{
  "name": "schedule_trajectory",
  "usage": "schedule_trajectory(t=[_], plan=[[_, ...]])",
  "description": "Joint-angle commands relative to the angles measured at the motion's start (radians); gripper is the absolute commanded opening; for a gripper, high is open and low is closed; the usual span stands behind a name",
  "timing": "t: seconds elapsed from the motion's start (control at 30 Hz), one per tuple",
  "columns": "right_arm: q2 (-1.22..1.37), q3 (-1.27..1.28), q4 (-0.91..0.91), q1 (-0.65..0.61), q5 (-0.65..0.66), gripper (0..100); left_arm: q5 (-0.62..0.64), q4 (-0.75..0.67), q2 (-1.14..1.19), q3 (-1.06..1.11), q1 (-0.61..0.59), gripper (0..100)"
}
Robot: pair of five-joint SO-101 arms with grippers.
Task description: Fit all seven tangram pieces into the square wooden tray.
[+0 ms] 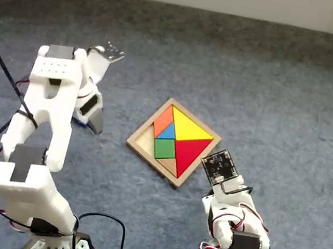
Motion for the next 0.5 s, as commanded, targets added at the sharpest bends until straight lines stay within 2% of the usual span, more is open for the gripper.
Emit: schedule_trajectory(t=[0.0, 0.2, 0.47], plan=[[0.012, 0.147, -0.002, 0.018, -0.003, 0.5, -0.048, -0.114, 0.031, 0.018, -0.035, 25], [0.012, 0.147, -0.002, 0.018, -0.003, 0.5, -0.055, -0.244, 0.168, 0.013, -0.048, 25], [0.012, 0.147, -0.002, 0.018, -0.003, 0.5, -0.057, -0.218, 0.194, -0.039, -0.044, 25]])
